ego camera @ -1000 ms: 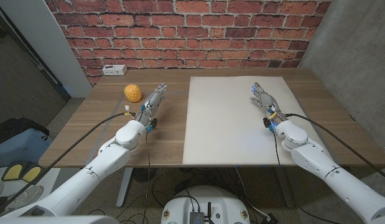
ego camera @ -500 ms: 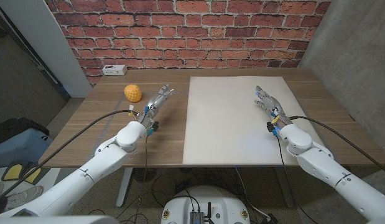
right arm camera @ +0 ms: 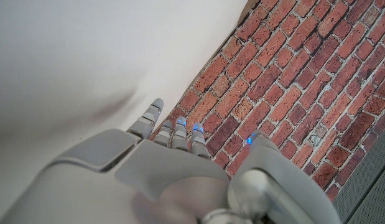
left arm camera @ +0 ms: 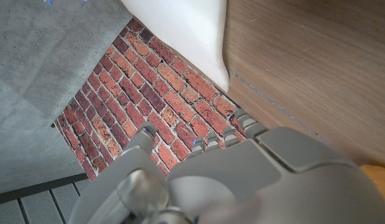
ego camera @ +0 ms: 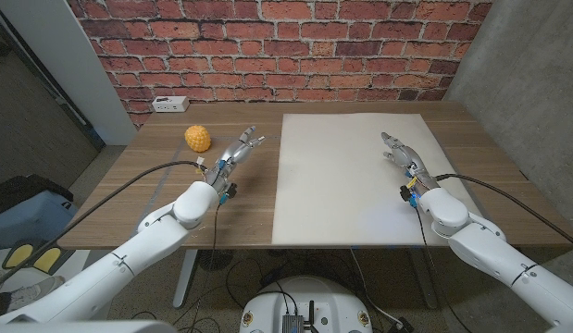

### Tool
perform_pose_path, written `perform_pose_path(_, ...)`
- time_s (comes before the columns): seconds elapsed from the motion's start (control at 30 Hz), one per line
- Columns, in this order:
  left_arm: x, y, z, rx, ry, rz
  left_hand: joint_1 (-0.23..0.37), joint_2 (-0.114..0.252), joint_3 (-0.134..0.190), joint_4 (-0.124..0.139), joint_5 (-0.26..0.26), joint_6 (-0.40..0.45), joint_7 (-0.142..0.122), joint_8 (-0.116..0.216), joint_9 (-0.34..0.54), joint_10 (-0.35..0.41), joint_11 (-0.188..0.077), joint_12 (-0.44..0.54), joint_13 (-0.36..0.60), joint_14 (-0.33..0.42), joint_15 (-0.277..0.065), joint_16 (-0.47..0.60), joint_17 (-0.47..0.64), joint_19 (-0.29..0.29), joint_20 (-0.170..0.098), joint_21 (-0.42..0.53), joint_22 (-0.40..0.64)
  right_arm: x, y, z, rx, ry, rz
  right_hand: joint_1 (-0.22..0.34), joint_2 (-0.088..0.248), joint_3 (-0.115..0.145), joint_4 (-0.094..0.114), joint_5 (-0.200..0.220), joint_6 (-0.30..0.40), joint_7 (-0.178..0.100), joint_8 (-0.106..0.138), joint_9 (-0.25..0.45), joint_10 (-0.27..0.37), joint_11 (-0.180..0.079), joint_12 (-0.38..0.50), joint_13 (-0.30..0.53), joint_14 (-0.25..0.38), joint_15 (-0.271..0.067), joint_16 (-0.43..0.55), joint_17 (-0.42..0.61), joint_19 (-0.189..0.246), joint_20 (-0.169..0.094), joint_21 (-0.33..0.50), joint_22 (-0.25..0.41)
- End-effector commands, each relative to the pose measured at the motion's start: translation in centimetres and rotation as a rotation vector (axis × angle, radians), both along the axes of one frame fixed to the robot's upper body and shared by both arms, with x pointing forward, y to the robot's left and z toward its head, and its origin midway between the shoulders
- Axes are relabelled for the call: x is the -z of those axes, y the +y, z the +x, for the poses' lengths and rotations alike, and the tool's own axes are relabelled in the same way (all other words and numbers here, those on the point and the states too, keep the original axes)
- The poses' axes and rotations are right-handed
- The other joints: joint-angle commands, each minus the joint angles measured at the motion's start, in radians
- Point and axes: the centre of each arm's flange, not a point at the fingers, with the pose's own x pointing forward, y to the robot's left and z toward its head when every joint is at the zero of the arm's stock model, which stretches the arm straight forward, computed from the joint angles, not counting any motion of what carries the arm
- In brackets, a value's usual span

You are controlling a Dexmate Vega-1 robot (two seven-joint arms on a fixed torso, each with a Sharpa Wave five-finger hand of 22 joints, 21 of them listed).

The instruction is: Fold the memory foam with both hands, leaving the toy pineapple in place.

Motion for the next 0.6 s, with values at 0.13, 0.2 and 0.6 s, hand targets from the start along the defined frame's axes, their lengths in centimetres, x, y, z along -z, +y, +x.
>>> perform_pose_path(0.13,0.1,-1.3,-1.6,-0.059,-0.062,0.165,0.013,0.000,0.001,-0.007,-0.001,0.005,0.000,0.005,0.005,-0.002,-0.006,0.004,0.005,-0.001,0.005,0.004,0.003,0.000,0.006,-0.001,0.003,0.3,0.2,-2.6,0.098,0.005,-0.101,0.016,0.002,0.010,-0.009,-0.005,0.013,-0.004,0.007,0.003,0.009,0.001,0.008,0.004,0.007,-0.001,0.006,0.002,0.003,0.005,0.002,0.004)
perform_pose_path(0.2,0.1,-1.5,-1.8,-0.067,-0.071,0.187,0.013,0.000,0.001,-0.007,-0.001,0.005,0.000,0.005,0.005,-0.003,-0.013,0.003,0.005,-0.001,0.004,0.004,0.003,0.000,0.006,-0.002,0.003,0.3,0.2,-3.0,0.111,0.008,-0.113,0.021,0.004,0.013,-0.012,-0.006,0.016,-0.004,0.007,0.003,0.010,0.000,0.008,0.004,0.008,-0.002,0.006,0.002,0.004,0.006,0.002,0.004)
perform_pose_path(0.6,0.3,-3.2,-2.4,-0.080,-0.098,0.320,0.019,-0.002,-0.001,-0.013,-0.001,0.005,-0.001,0.004,0.005,-0.003,-0.009,0.003,0.006,0.000,0.003,0.004,0.003,-0.001,0.004,-0.002,0.003,1.2,0.2,-5.0,0.185,0.031,-0.183,0.035,0.008,0.022,-0.022,-0.010,0.022,-0.006,0.008,0.003,0.017,0.002,0.009,0.004,0.010,-0.004,0.005,0.001,0.003,0.008,0.002,0.004)
